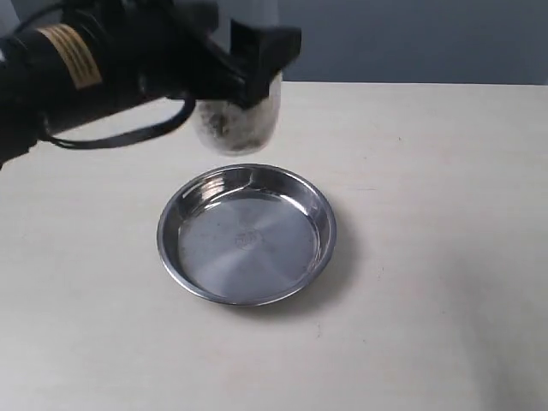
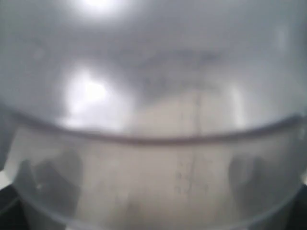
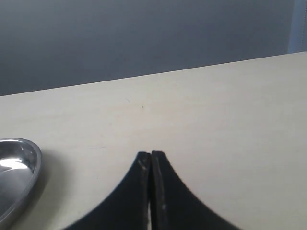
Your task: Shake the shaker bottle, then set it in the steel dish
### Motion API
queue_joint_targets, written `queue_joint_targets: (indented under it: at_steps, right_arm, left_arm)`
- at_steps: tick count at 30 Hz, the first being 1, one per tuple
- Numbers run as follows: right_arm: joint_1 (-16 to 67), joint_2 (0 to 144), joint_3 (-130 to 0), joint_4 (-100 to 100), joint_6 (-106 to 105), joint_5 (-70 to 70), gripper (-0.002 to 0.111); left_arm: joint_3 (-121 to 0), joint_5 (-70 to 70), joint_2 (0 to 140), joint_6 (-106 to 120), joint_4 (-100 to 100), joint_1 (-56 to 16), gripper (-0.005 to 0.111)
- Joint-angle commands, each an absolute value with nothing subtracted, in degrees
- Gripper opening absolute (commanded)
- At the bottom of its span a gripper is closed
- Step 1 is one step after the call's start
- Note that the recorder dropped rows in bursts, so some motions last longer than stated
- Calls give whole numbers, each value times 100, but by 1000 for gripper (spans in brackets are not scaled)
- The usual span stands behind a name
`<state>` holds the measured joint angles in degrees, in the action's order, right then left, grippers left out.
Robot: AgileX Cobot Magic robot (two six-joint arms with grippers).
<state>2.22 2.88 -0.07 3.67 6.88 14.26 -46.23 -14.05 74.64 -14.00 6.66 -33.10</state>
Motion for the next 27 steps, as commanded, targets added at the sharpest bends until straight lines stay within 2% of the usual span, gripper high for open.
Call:
queue_joint_targets:
  at_steps: [1,6,12,18,23,27]
  right_arm:
    - [230,298,0,353,668,1351,-1]
    - [230,298,0,353,668,1361,-1]
    - [230,298,0,353,668,1361,-1]
    - [230,298,0,353,668,1361,-1]
    - [230,298,0,353,668,1361,-1]
    - [230,298,0,353,668,1361,-1]
  left_arm:
    - [-3794,-1288,8321,-1715,117,-3380,0]
    - [-4353,-1929,7436,-1596,639,-3380,0]
    - [-3774,-1209,8124,-1598,586,-3380,0]
    - [-4754,-1491,7125,-1401,895,-3380,0]
    - [-4104,-1162,7919,-1501,294,-3380,0]
    - [-4650,-1734,7326,-1384,759,-3380,0]
